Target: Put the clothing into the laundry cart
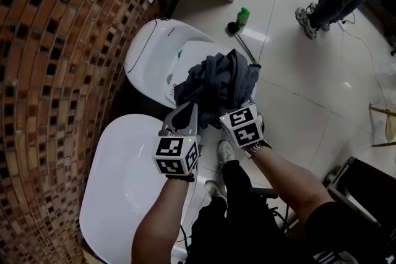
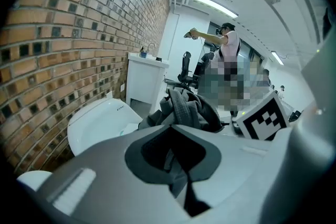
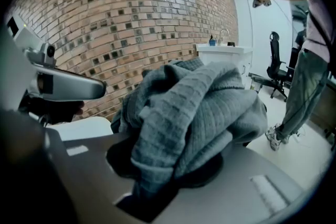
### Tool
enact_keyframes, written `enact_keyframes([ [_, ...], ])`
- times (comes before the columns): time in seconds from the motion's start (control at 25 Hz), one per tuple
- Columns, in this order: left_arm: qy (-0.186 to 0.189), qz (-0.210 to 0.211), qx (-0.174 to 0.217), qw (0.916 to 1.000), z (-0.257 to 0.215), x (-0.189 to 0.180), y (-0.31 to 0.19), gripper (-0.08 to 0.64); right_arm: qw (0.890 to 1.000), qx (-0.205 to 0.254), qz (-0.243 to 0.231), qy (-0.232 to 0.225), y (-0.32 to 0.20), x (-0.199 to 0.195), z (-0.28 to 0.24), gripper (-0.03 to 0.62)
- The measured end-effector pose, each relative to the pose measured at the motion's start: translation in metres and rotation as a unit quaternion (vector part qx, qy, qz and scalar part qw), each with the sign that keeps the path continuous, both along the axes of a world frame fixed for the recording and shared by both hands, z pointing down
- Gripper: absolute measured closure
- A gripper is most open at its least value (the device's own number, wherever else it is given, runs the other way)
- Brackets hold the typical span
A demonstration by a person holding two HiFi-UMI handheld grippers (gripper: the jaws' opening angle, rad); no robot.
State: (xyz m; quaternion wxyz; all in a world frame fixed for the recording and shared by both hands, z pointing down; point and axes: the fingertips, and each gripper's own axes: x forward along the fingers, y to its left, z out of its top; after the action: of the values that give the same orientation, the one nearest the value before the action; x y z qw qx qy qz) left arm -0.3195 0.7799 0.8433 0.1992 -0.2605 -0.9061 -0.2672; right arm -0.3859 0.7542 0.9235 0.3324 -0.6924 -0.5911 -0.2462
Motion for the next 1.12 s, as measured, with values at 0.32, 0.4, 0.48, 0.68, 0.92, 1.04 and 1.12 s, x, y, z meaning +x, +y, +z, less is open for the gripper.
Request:
enact_keyframes([
  [0.32, -0.014, 0.028, -0.041, 0.9987, -0.064, -0.003, -0.039, 0.558, 0.998, -0.065, 0.018, -0.018, -0.033, -0.003, -0.092, 0.46],
  [0.4, -0.019, 0.041, -0.054, 0.9975, -0.08, -0.003, -0.056, 0.558, 0.996, -0.078, 0.031, -0.023, -0.053, -0.004, -0.113, 0.46],
  [0.48, -0.026, 0.059, -0.072, 0.9953, -0.093, 0.0, -0.078, 0.558, 0.994, -0.098, 0.047, -0.032, -0.075, -0.002, -0.131, 0.46],
  [0.68, -0.053, 0.101, -0.115, 0.9868, -0.122, 0.018, -0.151, 0.558, 0.986, -0.133, 0.083, -0.052, -0.154, 0.017, -0.163, 0.46],
  [0.92, -0.082, 0.146, -0.143, 0.9755, -0.151, 0.059, -0.227, 0.558, 0.971, -0.176, 0.137, -0.091, -0.233, 0.05, -0.207, 0.46],
  [1.04, -0.091, 0.165, -0.153, 0.97, -0.174, 0.07, -0.265, 0.558, 0.967, -0.181, 0.153, -0.098, -0.276, 0.061, -0.231, 0.459],
  [1.12, -0.096, 0.181, -0.162, 0.9654, -0.183, 0.079, -0.293, 0.558, 0.964, -0.185, 0.162, -0.104, -0.306, 0.071, -0.24, 0.459],
])
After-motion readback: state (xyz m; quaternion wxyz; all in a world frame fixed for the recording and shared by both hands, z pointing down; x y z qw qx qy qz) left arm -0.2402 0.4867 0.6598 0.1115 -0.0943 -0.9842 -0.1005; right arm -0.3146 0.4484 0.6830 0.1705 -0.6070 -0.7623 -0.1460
